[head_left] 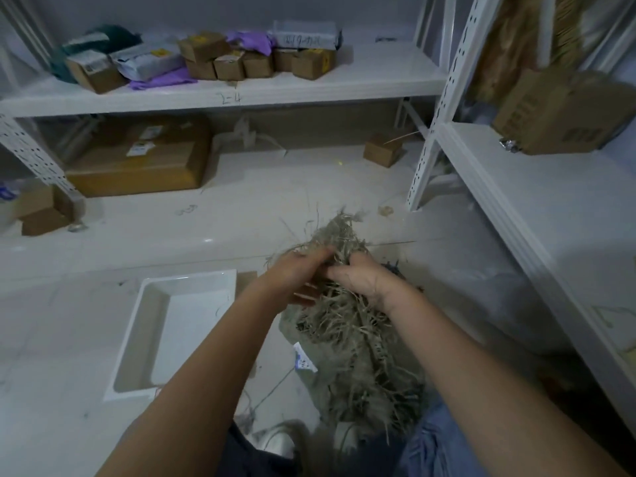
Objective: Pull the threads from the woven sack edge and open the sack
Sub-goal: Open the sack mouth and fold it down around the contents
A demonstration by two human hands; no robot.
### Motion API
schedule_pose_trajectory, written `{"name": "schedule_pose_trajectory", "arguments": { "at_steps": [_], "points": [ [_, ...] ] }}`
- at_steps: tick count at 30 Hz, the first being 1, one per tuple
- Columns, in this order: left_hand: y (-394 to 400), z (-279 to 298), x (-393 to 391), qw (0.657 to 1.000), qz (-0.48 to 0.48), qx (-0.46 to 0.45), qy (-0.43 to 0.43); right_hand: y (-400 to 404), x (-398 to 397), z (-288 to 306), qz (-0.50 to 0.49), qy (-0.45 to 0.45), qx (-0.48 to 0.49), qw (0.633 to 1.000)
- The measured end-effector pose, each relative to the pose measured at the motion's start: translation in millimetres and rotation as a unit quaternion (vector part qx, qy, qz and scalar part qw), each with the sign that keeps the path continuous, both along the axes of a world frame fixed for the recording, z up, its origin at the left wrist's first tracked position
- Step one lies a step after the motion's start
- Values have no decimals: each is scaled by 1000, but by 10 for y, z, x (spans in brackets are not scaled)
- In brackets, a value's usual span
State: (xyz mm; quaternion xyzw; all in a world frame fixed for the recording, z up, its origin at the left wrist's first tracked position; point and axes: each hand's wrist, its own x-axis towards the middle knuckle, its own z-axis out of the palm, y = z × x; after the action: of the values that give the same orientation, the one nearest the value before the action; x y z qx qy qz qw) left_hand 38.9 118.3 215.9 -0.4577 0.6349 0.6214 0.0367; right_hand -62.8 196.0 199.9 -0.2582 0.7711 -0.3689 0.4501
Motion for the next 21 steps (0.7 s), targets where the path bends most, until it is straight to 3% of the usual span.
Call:
{"name": "schedule_pose_trajectory", "arguments": {
  "at_steps": [4, 10, 15, 21],
  "points": [
    [-116, -74, -25, 999, 33, -33, 9, -68, -22, 42, 11, 9, 7, 1000],
    [-320, -45, 104, 995, 72, -5, 64, -65, -237, 0, -46, -17, -4, 999],
    [-405, -41, 241, 996, 77, 0, 52, -32, -294, -31, -97, -78, -9, 992],
    [-495, -27, 325, 976, 198, 38, 77, -54, -310, -9, -209, -154, -33, 965]
  ]
}}
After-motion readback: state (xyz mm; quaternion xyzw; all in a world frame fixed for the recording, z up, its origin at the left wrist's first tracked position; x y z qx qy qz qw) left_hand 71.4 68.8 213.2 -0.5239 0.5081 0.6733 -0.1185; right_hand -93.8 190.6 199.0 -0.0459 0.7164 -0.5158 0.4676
